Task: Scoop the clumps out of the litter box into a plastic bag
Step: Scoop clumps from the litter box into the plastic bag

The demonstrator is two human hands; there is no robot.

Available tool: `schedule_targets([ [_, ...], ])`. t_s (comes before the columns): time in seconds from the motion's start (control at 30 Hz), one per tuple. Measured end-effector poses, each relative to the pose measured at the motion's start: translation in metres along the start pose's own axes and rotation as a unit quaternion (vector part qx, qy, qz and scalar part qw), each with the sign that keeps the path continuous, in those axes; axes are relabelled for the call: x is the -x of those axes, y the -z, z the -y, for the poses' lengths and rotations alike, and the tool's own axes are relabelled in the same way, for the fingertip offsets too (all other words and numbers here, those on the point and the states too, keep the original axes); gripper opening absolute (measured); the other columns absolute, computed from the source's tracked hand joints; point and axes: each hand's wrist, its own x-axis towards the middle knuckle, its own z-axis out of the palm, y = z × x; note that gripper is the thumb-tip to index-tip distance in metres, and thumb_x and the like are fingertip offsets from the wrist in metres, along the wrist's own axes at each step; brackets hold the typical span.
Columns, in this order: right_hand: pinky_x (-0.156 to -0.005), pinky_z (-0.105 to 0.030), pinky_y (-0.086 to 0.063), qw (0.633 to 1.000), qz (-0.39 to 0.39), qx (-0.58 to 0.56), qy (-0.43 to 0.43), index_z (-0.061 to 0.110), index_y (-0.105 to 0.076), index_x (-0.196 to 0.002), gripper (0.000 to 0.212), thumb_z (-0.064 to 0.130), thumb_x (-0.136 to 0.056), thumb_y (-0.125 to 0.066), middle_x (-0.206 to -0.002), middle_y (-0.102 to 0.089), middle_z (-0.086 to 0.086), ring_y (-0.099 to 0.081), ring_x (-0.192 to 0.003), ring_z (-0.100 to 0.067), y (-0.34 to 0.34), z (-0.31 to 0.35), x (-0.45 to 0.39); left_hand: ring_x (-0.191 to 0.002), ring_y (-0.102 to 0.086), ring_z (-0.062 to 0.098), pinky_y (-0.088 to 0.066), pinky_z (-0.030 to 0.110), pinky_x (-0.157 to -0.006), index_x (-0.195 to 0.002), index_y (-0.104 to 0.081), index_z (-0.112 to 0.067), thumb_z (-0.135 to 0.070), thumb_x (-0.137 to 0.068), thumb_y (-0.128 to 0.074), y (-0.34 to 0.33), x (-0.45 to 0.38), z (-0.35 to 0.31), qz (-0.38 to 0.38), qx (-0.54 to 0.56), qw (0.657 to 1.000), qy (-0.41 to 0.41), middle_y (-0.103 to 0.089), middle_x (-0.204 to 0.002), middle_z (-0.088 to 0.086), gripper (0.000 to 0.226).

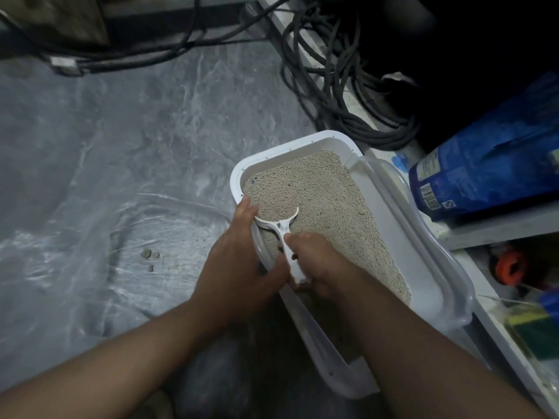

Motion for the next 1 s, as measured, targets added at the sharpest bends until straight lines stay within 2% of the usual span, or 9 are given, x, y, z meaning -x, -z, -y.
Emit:
schedule_targets([
  [0.07,-0.042,-0.021,-0.044,1.0,0.002,0.022,-0.017,0.001,-0.064,-0.099,0.023,0.018,-0.099,-0.048,-0.055,-0.059,-0.007,-0.053,-0.036,-0.016,-0.001,0.005,-0.002,-0.155,-0.023,0.019,-0.031,0.051,-0.121,-0.159,-0.018,-0.01,-0.053,-0.075,-0.071,-0.001,-0.002,-0.001,0.0,-0.013,1.0,-0.002,-0.016,-0.171,0.005,0.108],
  [0.17,-0.042,-0.022,-0.037,0.998,-0.05,0.04,0.006,0.003,-0.065,-0.089,0.023,0.02,-0.093,-0.049,-0.06,-0.055,-0.01,-0.048,-0.037,-0.016,-0.008,0.007,-0.01,-0.156,-0.021,0.018,-0.029,0.052,-0.122,-0.159,-0.019,-0.01,-0.057,-0.076,-0.065,-0.003,-0.003,-0.001,-0.006,-0.019,1.0,0.002,-0.016,-0.171,0.005,0.106],
  [0.3,-0.05,-0.025,-0.047,0.997,-0.053,0.044,0.039,0.018,-0.058,-0.078,0.019,0.027,-0.092,-0.049,-0.067,-0.057,-0.002,-0.053,-0.051,-0.017,-0.008,-0.006,-0.019,-0.156,-0.021,0.017,-0.031,0.049,-0.122,-0.159,-0.02,-0.011,-0.061,-0.073,-0.062,-0.003,-0.004,-0.005,-0.004,-0.02,1.0,0.011,-0.016,-0.171,0.006,0.107],
  [0.37,-0.046,-0.025,-0.046,0.993,-0.065,0.073,0.072,0.021,-0.055,-0.071,0.021,0.03,-0.089,-0.048,-0.062,-0.055,0.0,-0.053,-0.047,-0.017,-0.007,-0.013,-0.024,-0.155,-0.023,0.017,-0.031,0.047,-0.122,-0.158,-0.021,-0.012,-0.065,-0.068,-0.055,-0.002,-0.004,-0.008,-0.004,-0.018,1.0,0.017,-0.017,-0.171,0.005,0.11],
  [0.43,-0.036,-0.023,-0.038,0.984,-0.098,0.094,0.116,0.016,-0.056,-0.063,0.026,0.03,-0.084,-0.05,-0.051,-0.054,-0.001,-0.051,-0.036,-0.015,-0.006,-0.02,-0.027,-0.155,-0.024,0.016,-0.03,0.045,-0.122,-0.157,-0.022,-0.013,-0.065,-0.065,-0.051,-0.002,-0.004,-0.009,-0.005,-0.02,1.0,0.022,-0.017,-0.17,0.003,0.11],
  [0.5,-0.036,-0.024,-0.035,0.982,-0.103,0.068,0.143,0.014,-0.055,-0.06,0.026,0.031,-0.079,-0.053,-0.043,-0.051,-0.002,-0.048,-0.032,-0.019,-0.007,-0.026,-0.028,-0.154,-0.026,0.017,-0.03,0.044,-0.122,-0.157,-0.022,-0.015,-0.065,-0.064,-0.05,-0.002,-0.004,-0.008,-0.007,-0.026,0.999,0.023,-0.018,-0.17,0.002,0.109],
  [0.8,-0.04,-0.022,-0.034,0.982,-0.099,0.016,0.16,0.017,-0.055,-0.067,0.025,0.038,-0.081,-0.055,-0.052,-0.054,-0.007,-0.043,-0.035,-0.018,0.003,-0.04,-0.02,-0.154,-0.023,0.012,-0.026,0.046,-0.123,-0.158,-0.016,-0.023,-0.064,-0.06,-0.053,-0.001,-0.003,-0.006,0.004,-0.048,0.998,0.037,-0.013,-0.171,-0.007,0.112],
  [0.93,-0.04,-0.023,-0.033,0.981,-0.113,0.007,0.158,0.007,-0.051,-0.074,0.032,0.037,-0.084,-0.054,-0.053,-0.054,-0.011,-0.041,-0.038,-0.018,0.013,-0.05,-0.013,-0.151,-0.03,0.014,-0.027,0.045,-0.123,-0.153,-0.015,-0.032,-0.06,-0.061,-0.055,-0.003,-0.003,-0.006,0.002,-0.05,0.998,0.037,-0.015,-0.17,-0.01,0.104],
  [1.0,-0.04,-0.023,-0.032,0.98,-0.122,-0.005,0.156,0.005,-0.051,-0.077,0.033,0.036,-0.085,-0.054,-0.053,-0.054,-0.01,-0.041,-0.038,-0.018,0.018,-0.055,-0.009,-0.148,-0.036,0.018,-0.03,0.043,-0.12,-0.153,-0.018,-0.028,-0.061,-0.061,-0.056,-0.005,-0.003,-0.005,0.0,-0.054,0.998,0.038,-0.018,-0.169,-0.009,0.105],
])
